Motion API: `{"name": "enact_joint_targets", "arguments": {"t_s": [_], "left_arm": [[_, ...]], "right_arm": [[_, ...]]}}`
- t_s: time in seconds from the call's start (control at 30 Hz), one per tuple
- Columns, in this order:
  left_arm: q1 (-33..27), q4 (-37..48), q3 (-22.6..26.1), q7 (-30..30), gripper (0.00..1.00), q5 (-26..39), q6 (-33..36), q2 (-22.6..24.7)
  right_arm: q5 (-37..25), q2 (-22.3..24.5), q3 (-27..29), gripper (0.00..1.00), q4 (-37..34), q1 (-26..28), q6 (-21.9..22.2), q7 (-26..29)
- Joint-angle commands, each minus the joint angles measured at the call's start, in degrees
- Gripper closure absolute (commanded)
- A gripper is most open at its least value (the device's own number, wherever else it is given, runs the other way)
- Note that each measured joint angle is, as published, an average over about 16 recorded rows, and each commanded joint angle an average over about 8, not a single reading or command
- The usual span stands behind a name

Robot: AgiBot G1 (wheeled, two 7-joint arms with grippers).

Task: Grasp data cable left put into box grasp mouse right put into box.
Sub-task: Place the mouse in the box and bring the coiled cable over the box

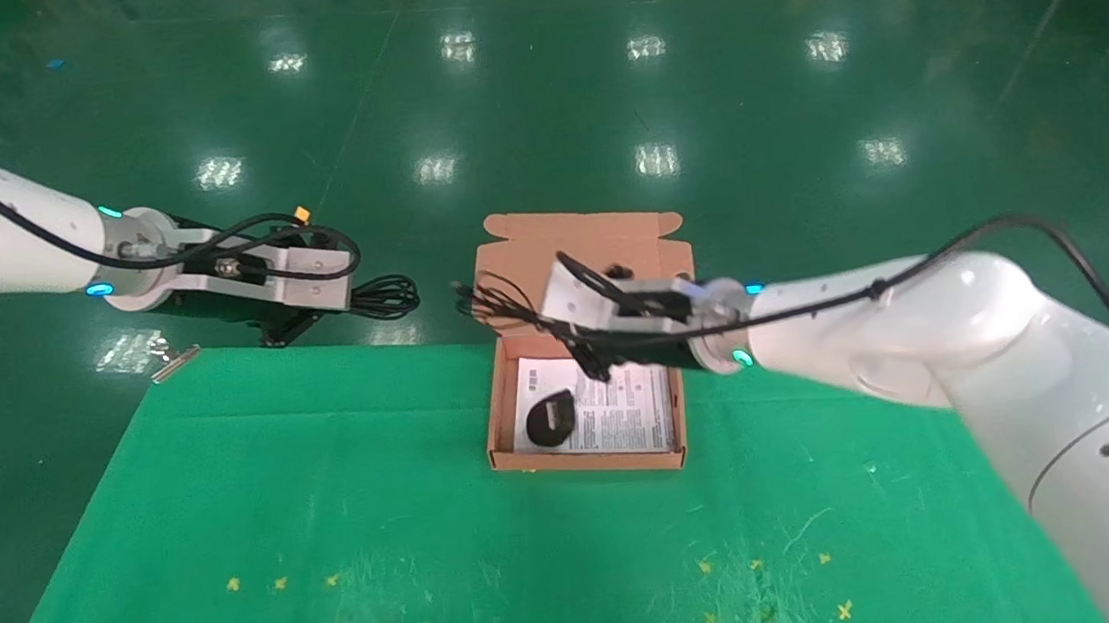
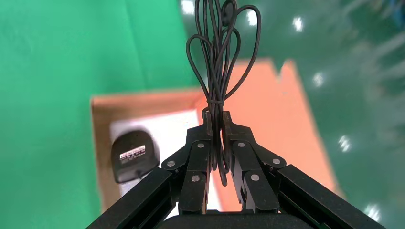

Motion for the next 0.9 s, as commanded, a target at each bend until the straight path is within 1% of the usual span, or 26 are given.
{"name": "enact_joint_targets", "arguments": {"t_s": [0.03, 0.13, 0.17, 0.4, 0.43, 0.9], "left_arm": [[-0.1, 0.2, 0.1, 0.1, 1.00, 0.1, 0.1, 0.0], [-0.1, 0.4, 0.1, 0.2, 1.00, 0.1, 0.2, 0.3], [0.0, 0.4, 0.1, 0.2, 1.00, 0.0, 0.2, 0.4], [0.3, 0.8, -0.1, 0.3, 1.00, -0.2, 0.2, 1.3], [0.4, 0.8, -0.1, 0.3, 1.00, -0.2, 0.2, 1.4], [2.2, 0.3, -0.6, 0.2, 1.00, -1.3, -0.4, 3.4]], "right_arm": [[0.9, 0.1, -1.0, 1.00, -1.5, -0.9, 0.8, 1.7], [1.5, 0.1, -2.2, 1.00, -2.5, -1.2, 1.5, 2.5], [1.7, 0.1, -2.6, 0.90, -2.6, -1.2, 1.5, 2.6], [3.4, 0.1, -5.0, 0.02, -2.7, -0.8, 0.5, 2.0], [3.7, 0.1, -5.3, 0.00, -2.8, -0.7, 0.5, 2.0], [7.1, 0.3, -8.2, 0.00, -3.6, 0.0, 1.2, 1.1]]}}
